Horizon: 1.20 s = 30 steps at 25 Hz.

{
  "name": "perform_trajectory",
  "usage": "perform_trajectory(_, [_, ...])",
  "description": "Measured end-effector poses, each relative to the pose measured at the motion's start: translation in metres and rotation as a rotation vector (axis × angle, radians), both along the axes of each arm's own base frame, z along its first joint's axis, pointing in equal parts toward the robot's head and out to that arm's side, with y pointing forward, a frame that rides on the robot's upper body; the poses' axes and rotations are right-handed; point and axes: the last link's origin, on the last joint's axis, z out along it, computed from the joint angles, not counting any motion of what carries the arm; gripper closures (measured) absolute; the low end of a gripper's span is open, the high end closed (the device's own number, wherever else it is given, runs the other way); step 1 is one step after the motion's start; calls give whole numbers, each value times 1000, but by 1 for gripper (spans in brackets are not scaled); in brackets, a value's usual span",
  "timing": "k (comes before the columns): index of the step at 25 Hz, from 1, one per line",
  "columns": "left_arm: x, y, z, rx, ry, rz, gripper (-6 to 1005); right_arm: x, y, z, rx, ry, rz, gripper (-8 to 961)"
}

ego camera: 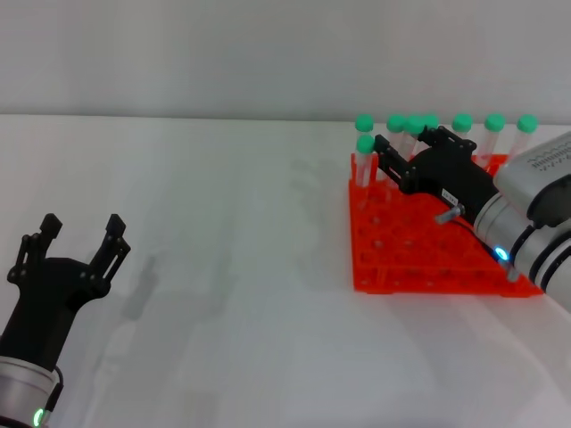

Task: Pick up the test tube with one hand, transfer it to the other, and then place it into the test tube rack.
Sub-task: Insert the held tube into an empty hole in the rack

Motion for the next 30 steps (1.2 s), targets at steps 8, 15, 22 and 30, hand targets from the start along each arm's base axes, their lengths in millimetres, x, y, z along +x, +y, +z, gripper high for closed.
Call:
perform_trajectory(8, [-3, -2, 1, 1, 10, 4, 118, 1, -1, -5, -3, -75, 7, 378])
perform_trajectory(15, [-3, -4, 8, 30, 23, -19, 118, 0, -2, -7, 15, -134, 37, 379])
perform_trajectory(22, [-4, -4, 8, 33, 24, -17, 118, 1, -4, -9, 37, -225, 74, 380])
perform_trajectory(30, [-3, -3, 9, 32, -2, -18, 118, 4, 0, -13, 35, -359, 89, 381])
